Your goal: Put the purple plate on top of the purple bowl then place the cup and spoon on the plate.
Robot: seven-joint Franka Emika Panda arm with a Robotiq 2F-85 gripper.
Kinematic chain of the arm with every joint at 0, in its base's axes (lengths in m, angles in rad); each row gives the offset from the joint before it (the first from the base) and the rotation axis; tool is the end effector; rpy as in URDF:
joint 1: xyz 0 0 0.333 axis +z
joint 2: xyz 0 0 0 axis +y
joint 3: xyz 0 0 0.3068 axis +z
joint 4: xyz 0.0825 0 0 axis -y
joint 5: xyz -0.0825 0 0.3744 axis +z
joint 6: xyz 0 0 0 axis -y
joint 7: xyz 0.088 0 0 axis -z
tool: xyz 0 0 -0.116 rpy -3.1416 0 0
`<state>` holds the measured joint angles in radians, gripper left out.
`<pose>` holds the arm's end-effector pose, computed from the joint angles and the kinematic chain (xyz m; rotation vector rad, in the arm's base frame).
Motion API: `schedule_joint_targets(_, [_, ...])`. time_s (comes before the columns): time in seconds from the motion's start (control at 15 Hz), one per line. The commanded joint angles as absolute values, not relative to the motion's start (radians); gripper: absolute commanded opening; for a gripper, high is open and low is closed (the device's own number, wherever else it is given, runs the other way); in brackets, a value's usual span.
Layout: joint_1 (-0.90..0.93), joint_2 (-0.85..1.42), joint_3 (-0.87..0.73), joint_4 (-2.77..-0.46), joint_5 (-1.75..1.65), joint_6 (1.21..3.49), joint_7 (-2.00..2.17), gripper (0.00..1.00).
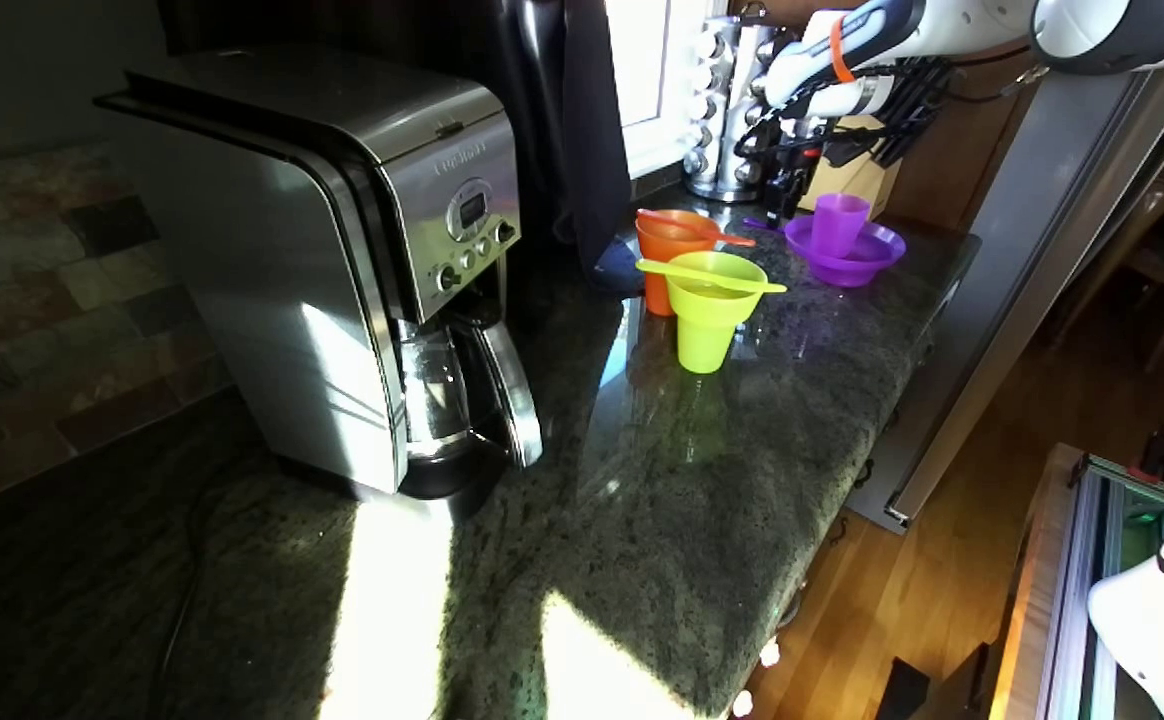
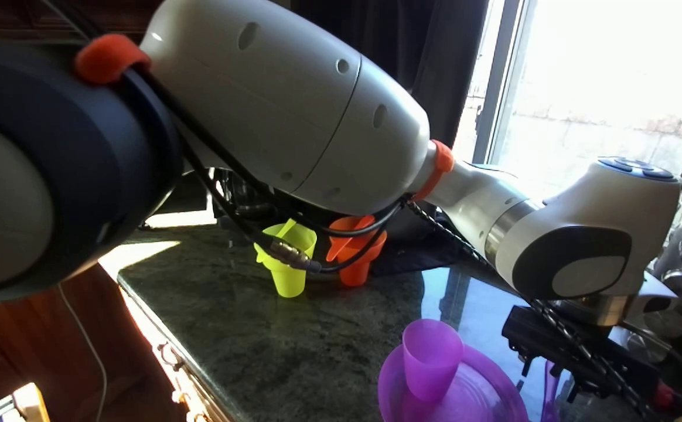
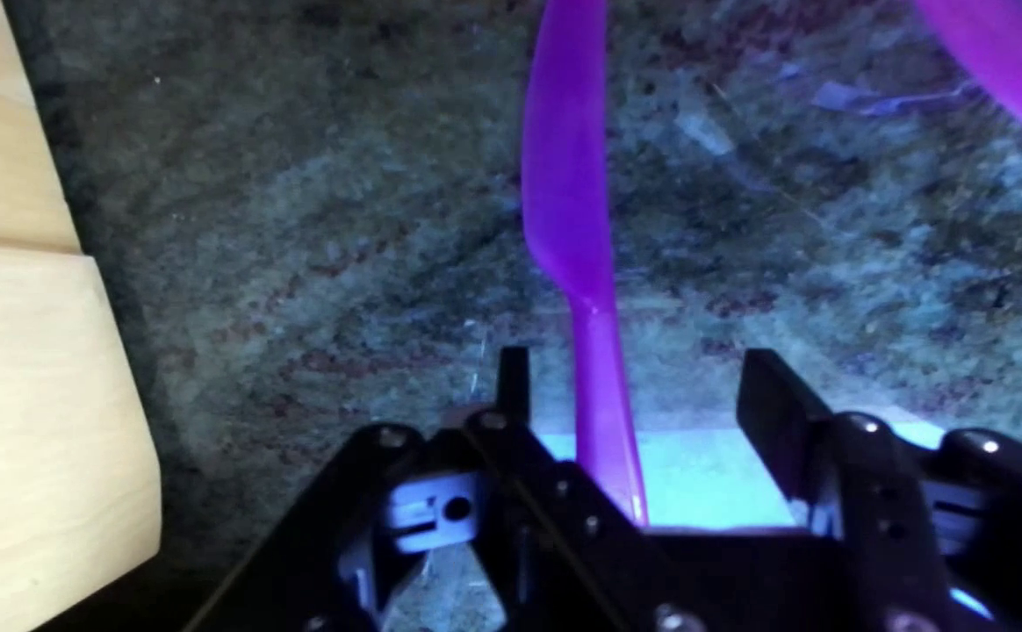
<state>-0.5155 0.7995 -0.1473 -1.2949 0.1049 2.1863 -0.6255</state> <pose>0.6030 -0.4319 0.2686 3.0669 -0.0678 0.1098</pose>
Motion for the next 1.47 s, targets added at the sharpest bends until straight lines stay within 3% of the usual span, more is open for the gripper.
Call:
schedule_joint_targets(0.0, [-0.521,0.836,-0.137,-1.249,0.076,2.18,-0.609,0.84])
schedule_joint_targets(0.07, [-0.524,0.84,-0.134,-1.244,0.077,2.177,-0.613,0.84])
schedule_joint_targets(0.27, [-0.529,0.851,-0.129,-1.23,0.078,2.172,-0.617,0.98])
schedule_joint_targets(0.33, [-0.53,0.854,-0.128,-1.225,0.08,2.171,-0.618,0.93])
schedule_joint_targets(0.4, [-0.531,0.857,-0.127,-1.219,0.08,2.168,-0.617,0.68])
schedule_joint_targets(0.53, [-0.534,0.865,-0.123,-1.21,0.082,2.166,-0.623,0.68])
schedule_joint_targets(1.07, [-0.541,0.886,-0.108,-1.176,0.084,2.103,-0.635,0.04])
schedule_joint_targets(1.2, [-0.542,0.882,-0.106,-1.173,0.086,2.09,-0.638,0.0])
schedule_joint_targets(1.4, [-0.532,0.865,-0.121,-1.184,0.098,2.081,-0.638,0.04])
